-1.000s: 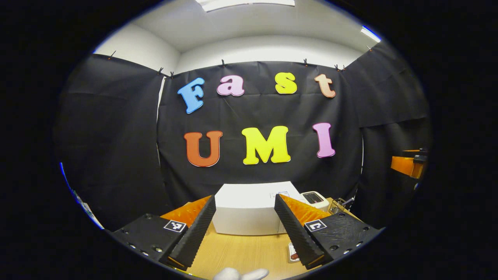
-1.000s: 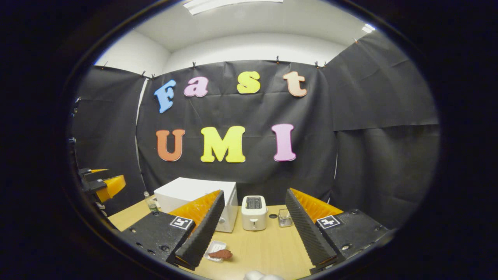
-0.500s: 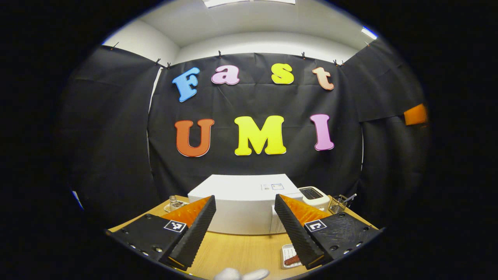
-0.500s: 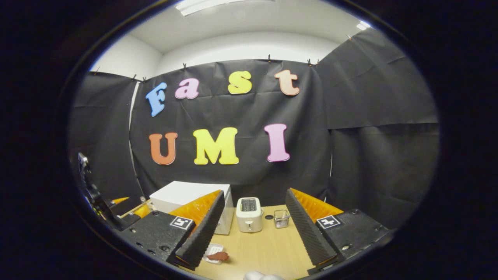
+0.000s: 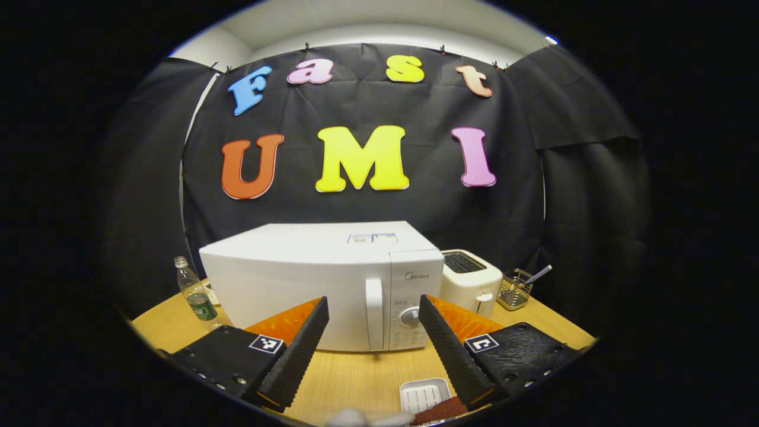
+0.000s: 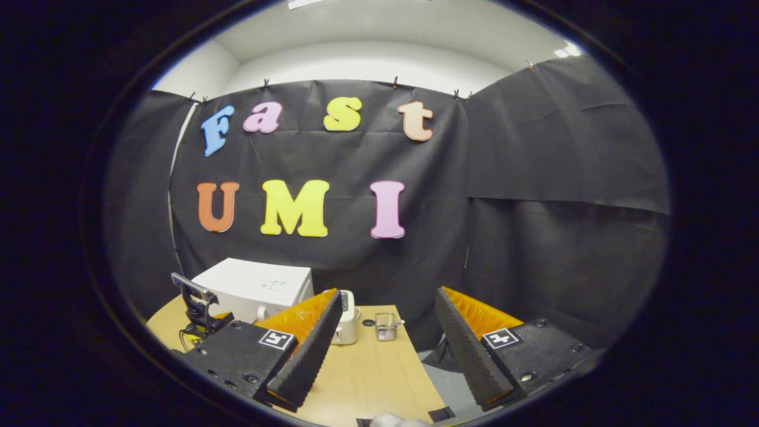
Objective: Open the microwave oven with the left hand, put the food in, and close the microwave oven.
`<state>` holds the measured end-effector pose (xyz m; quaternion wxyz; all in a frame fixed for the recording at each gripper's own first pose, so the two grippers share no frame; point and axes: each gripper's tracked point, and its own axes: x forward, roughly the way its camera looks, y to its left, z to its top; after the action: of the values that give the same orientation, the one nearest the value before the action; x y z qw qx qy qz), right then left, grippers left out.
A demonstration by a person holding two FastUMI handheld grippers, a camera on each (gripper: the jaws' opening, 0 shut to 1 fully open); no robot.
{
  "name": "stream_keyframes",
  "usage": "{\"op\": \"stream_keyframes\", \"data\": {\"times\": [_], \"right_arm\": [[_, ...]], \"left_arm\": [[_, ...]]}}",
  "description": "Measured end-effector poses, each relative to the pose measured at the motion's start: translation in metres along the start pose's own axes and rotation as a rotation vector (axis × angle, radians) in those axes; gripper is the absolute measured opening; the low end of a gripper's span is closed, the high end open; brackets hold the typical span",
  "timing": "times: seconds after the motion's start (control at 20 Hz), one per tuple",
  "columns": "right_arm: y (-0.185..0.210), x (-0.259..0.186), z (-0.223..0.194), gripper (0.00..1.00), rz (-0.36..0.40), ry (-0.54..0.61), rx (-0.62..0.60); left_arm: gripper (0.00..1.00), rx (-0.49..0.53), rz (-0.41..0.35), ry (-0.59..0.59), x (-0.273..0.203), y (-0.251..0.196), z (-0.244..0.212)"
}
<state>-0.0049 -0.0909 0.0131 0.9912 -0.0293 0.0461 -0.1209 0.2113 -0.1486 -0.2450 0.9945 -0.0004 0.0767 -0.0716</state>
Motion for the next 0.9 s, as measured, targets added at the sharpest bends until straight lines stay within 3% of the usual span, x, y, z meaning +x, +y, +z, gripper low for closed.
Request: {"op": "stream_keyframes", "data": {"times": [0.05, 0.25, 0.45, 0.5, 0.65, 0.7, 0.75, 0.8, 0.85, 0.9], "right_arm": [[-0.005, -0.001, -0.004, 1.00, -0.016, 0.012, -0.003], [-0.019, 0.001, -0.020, 1.00, -0.066, 0.053, -0.005], [-0.023, 0.009, -0.031, 1.00, -0.076, 0.088, 0.013], [-0.023, 0.012, -0.032, 1.00, -0.076, 0.089, 0.015], [-0.023, 0.018, -0.034, 1.00, -0.074, 0.094, 0.017], [-0.022, 0.020, -0.036, 1.00, -0.071, 0.099, 0.019], [-0.020, 0.021, -0.037, 1.00, -0.064, 0.105, 0.018], [-0.019, 0.022, -0.038, 1.00, -0.058, 0.107, 0.014], [-0.018, 0.023, -0.038, 0.92, -0.057, 0.107, 0.011], [-0.019, 0.025, -0.038, 0.92, -0.057, 0.107, 0.011]], "left_arm": [[0.95, -0.001, 0.007, 0.025, 0.016, 0.000, -0.013], [0.95, -0.015, 0.026, 0.050, 0.062, 0.001, -0.029], [0.92, -0.011, 0.005, 0.076, 0.079, -0.004, -0.042], [0.74, -0.017, 0.004, 0.084, 0.080, -0.005, -0.045], [0.68, -0.042, -0.034, 0.103, 0.089, -0.008, -0.053], [0.53, -0.049, -0.022, 0.107, 0.085, -0.003, -0.053], [0.47, -0.053, -0.011, 0.113, 0.085, 0.003, -0.056], [0.17, -0.073, -0.009, 0.108, 0.087, 0.000, -0.054], [0.28, -0.077, -0.017, 0.113, 0.088, 0.001, -0.055], [0.28, -0.071, -0.014, 0.111, 0.087, 0.002, -0.057]]}}
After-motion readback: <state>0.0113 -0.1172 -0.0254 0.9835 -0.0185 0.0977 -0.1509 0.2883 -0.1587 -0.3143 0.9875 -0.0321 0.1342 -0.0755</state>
